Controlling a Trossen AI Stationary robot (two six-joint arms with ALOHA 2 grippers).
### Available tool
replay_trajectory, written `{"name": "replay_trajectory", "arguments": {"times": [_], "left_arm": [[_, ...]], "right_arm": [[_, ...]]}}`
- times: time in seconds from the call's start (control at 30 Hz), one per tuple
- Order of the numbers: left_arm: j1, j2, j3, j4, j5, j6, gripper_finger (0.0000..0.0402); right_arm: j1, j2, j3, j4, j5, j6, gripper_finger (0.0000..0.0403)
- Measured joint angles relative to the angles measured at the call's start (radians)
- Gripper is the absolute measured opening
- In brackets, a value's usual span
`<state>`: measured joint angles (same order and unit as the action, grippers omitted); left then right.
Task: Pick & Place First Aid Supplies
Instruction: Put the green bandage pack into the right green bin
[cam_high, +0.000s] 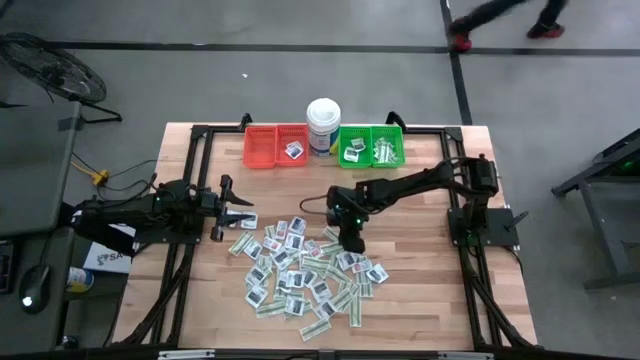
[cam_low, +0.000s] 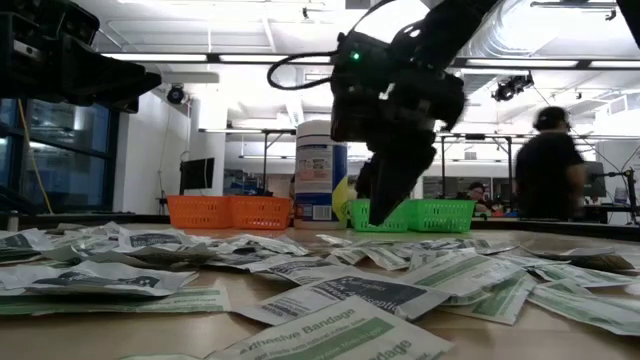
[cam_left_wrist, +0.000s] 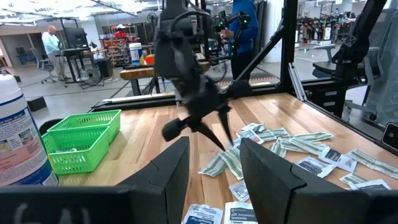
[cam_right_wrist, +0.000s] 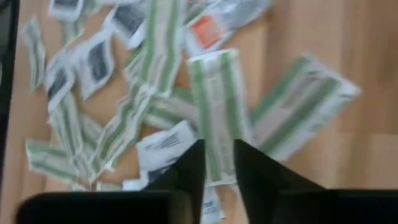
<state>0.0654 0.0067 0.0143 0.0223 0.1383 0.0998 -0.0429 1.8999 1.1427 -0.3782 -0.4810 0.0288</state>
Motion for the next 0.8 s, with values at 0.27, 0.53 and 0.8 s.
{"name": "replay_trajectory", "arguments": {"times": [0.27,0.53,0.8], "left_arm": [[0.000,0.000,0.000,0.000,0.000,0.000,0.0140],[0.000,0.000,0.000,0.000,0.000,0.000,0.0140],[0.000,0.000,0.000,0.000,0.000,0.000,0.0140]], "right_arm": [[0.067,0.000,0.000,0.000,0.306,-0.260,0.0183],[0.111,0.000,0.002,0.075,0.294,-0.276,0.0187],[0.118,0.080,0.107,0.080,0.295,-0.243,0.0184]]}}
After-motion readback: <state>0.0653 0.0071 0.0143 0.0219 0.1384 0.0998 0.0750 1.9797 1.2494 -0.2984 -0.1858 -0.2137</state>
